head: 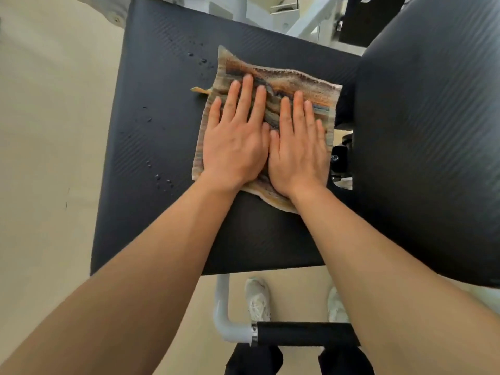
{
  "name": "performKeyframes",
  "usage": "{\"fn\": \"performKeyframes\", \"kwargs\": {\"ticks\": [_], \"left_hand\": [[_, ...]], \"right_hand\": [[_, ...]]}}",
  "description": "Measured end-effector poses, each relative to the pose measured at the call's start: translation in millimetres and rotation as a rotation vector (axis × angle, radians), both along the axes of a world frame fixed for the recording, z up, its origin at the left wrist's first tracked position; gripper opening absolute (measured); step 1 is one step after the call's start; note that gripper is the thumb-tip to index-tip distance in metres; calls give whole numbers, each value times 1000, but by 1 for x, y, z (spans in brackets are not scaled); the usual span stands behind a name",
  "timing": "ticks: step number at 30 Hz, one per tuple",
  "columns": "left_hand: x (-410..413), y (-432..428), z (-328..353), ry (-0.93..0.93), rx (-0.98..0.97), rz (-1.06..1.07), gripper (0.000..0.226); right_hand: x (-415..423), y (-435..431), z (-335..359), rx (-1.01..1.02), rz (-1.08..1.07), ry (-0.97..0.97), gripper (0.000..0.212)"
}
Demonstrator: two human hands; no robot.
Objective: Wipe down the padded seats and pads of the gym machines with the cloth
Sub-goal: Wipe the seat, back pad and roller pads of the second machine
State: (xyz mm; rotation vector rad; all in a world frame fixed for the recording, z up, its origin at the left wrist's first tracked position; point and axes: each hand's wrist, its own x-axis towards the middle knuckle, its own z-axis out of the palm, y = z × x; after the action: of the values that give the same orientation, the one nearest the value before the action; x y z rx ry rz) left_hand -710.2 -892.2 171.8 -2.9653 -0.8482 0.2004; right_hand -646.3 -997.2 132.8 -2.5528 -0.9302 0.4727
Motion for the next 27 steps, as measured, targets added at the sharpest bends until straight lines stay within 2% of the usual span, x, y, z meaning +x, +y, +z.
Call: {"fn": "performKeyframes", "kwargs": {"ticks": [3, 7, 9, 12, 16, 19, 22, 27], "left_hand": [[-28, -15, 7, 11, -14, -9, 59], [-111, -73, 20, 118, -25, -24, 60], [-122, -80, 19, 148, -36, -41, 60], [-85, -51, 14, 114, -26, -78, 60], [5, 13, 8, 73, -33, -95, 61], [34, 24, 6, 53, -43, -61, 60], [-8, -4, 8, 53, -35, -138, 59], [-103, -86, 12, 166, -97, -196, 60]], "right_hand": [[-16, -17, 3, 7, -1, 23, 64], [-88, -75, 13, -34, 68, 50, 66], [-105, -91, 15, -62, 105, 84, 65], [-72, -67, 11, -64, 92, 82, 64], [5, -3, 5, -17, -30, 48, 64], [9, 8, 3, -29, -65, 38, 64], [-32, -24, 5, -18, -68, 26, 66], [-110, -118, 3, -69, 35, 76, 67]]}}
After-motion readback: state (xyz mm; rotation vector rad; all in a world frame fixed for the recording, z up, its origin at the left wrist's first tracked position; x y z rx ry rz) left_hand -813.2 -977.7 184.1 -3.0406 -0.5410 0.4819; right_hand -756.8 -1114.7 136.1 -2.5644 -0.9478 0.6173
